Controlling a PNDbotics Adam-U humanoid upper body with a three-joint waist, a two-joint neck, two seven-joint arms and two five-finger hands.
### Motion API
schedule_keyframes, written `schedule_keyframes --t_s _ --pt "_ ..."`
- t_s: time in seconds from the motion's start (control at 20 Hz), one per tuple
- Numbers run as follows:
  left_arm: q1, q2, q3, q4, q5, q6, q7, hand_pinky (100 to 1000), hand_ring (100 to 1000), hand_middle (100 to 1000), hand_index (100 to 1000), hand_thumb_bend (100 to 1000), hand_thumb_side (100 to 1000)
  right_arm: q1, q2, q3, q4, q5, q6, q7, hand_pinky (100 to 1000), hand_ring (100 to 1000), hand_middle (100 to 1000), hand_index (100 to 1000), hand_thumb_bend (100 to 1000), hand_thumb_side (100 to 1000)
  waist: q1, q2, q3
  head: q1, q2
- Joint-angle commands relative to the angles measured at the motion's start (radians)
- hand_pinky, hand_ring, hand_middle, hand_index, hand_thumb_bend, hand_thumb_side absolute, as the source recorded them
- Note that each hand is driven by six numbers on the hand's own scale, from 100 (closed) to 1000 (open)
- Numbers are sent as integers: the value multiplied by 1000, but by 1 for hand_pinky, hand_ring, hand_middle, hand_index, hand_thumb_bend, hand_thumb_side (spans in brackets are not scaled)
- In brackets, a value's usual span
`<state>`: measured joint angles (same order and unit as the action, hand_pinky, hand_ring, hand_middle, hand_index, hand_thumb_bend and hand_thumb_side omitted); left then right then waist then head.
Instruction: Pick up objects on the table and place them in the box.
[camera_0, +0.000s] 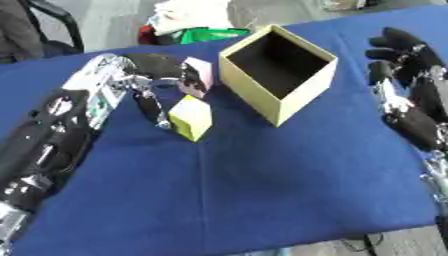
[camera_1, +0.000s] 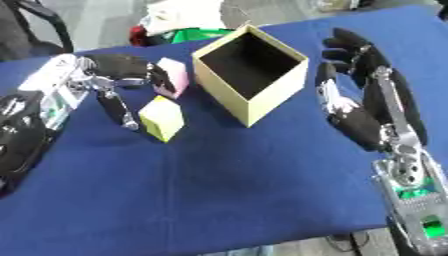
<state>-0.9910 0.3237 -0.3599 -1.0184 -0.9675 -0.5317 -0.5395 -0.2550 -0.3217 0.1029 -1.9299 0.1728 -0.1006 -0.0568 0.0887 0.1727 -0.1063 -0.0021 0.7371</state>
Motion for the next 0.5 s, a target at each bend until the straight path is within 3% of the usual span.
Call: schedule_keyframes --t_s 0.05,0.3,0.5 --pt "-24 3 15 9 -17 -6 7 817 781 774 877 607 212 -13 -8 1 -11 -8 -1 5 786 809 797 917 100 508 -5 -12 -3 5 -11" --pt "-20 -16 23 42 -40 -7 20 817 787 777 874 597 214 -17 -6 3 -11 -8 -2 8 787 809 797 917 100 510 -5 -7 -9 6 -15" --pt "-16 -24 29 66 -52 -7 28 795 747 700 846 550 197 -18 -5 2 -11 -8 -2 8 787 809 797 918 100 510 -5 -6 -11 6 -15"
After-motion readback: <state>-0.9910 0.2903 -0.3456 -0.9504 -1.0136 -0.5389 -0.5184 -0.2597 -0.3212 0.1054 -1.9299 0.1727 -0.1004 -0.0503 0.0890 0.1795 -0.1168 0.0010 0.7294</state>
